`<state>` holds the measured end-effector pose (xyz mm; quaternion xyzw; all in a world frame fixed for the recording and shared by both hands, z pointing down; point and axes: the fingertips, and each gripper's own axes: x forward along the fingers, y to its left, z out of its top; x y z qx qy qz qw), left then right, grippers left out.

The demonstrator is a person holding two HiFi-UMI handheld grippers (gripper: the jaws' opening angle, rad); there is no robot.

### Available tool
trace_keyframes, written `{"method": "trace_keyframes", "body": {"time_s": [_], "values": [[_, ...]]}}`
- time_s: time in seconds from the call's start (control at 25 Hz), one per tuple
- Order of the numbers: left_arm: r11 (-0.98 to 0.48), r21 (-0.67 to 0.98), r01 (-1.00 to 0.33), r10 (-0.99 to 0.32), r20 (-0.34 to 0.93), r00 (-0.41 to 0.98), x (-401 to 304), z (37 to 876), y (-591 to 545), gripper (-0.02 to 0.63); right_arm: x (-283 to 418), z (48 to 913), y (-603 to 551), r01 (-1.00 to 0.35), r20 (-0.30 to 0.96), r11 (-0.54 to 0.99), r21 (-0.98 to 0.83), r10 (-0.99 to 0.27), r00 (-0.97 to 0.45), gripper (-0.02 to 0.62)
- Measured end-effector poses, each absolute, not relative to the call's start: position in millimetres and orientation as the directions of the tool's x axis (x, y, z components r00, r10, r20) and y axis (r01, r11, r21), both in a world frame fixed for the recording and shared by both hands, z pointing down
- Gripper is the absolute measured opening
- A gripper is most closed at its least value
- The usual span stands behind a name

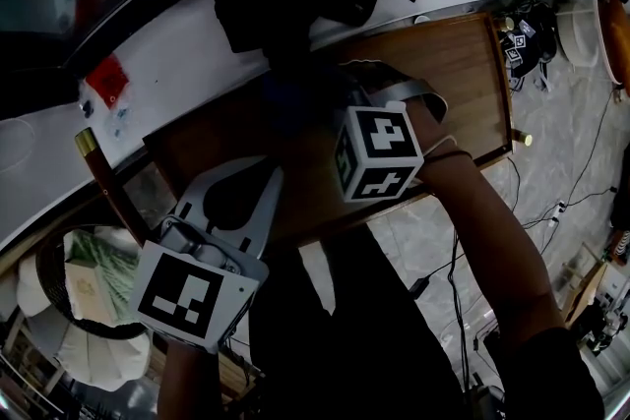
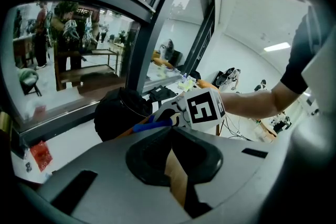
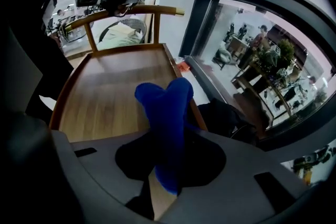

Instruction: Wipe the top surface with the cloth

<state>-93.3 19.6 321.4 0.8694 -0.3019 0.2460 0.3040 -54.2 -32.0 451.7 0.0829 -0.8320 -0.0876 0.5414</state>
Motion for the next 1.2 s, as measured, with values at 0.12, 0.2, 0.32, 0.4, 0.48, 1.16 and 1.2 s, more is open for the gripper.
{"method": "trace_keyframes", "body": {"time_s": [0.12, 0.2, 0.32, 0.4, 0.48, 1.16, 1.2], "values": [[-0.633, 0.381, -0.674, -0.373, 0.613, 0.696, -93, 322, 20, 0.011, -48, 455, -13, -0.019, 0.904, 0.98, 0.196, -0.188, -0.384, 0.097], [-0.634, 0.381, -0.673, -0.371, 0.613, 0.697, -93, 323, 21, 0.011, -45, 457, 2, -0.008, 0.911, 0.986, 0.167, -0.157, -0.382, 0.097], [-0.64, 0.384, -0.666, -0.364, 0.612, 0.702, -89, 324, 23, 0.011, -37, 459, 26, 0.003, 0.918, 0.993, 0.118, -0.108, -0.382, 0.097], [-0.642, 0.388, -0.661, -0.357, 0.612, 0.706, -86, 325, 25, 0.011, -32, 460, 44, 0.021, 0.925, 0.996, 0.084, -0.07, -0.372, 0.097], [-0.643, 0.392, -0.658, -0.352, 0.612, 0.708, -84, 326, 28, 0.011, -27, 462, 62, 0.045, 0.933, 0.998, 0.048, -0.029, -0.358, 0.097], [-0.678, 0.419, -0.604, -0.257, 0.634, 0.729, -48, 350, 59, 0.011, -5, 464, 149, 0.115, 0.94, 0.981, -0.154, 0.181, -0.288, 0.097], [-0.679, 0.421, -0.601, -0.249, 0.638, 0.728, -47, 351, 61, 0.011, -4, 463, 151, 0.118, 0.94, 0.98, -0.159, 0.187, -0.287, 0.097]]}}
